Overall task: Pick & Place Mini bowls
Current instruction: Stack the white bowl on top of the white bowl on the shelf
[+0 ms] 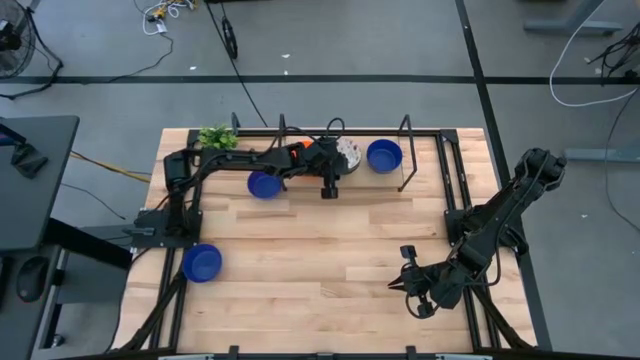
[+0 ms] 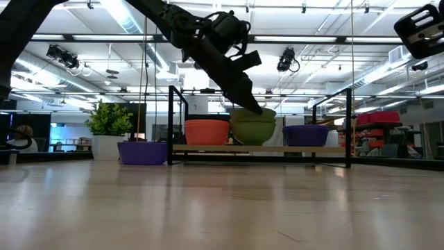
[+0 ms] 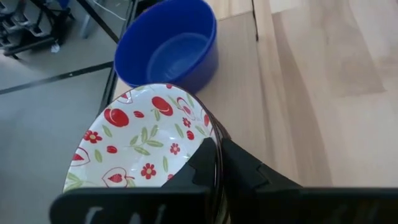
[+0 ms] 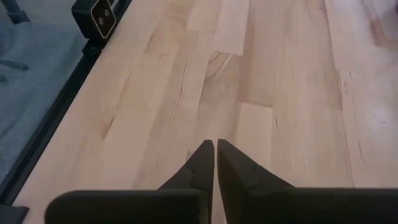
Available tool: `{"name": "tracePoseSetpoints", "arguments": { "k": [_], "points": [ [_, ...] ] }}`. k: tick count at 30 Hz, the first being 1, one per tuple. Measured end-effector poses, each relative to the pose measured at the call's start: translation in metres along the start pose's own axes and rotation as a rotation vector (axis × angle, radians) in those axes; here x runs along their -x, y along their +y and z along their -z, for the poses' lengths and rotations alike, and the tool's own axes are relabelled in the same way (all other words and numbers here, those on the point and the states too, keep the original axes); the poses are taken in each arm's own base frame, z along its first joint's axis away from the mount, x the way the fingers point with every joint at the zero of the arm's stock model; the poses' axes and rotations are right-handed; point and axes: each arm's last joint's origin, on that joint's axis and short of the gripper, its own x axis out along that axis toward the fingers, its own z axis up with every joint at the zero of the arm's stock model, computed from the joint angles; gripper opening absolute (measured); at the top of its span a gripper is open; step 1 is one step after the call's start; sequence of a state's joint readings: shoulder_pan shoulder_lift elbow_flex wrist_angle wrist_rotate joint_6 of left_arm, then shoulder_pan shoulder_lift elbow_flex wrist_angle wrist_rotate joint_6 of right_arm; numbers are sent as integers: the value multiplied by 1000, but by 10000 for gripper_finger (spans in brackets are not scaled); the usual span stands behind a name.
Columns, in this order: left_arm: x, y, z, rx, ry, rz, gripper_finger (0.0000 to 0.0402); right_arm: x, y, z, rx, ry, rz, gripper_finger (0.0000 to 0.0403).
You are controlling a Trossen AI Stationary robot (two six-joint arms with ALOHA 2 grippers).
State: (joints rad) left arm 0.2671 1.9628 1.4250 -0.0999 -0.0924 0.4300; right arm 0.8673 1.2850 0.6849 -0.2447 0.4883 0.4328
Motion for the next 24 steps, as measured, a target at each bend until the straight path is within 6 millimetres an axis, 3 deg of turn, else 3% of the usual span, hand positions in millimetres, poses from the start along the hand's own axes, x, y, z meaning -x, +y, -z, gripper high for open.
{"name": "tracePoseSetpoints", "arguments": {
  "k": [15,24],
  "points": [
    [-7,0,4,2,9,-31,54,0,0,0,1,0,1,23],
    [-6,2,2,5,-2,-48,150,0,0,0,1,1,2,23]
  ]
}}
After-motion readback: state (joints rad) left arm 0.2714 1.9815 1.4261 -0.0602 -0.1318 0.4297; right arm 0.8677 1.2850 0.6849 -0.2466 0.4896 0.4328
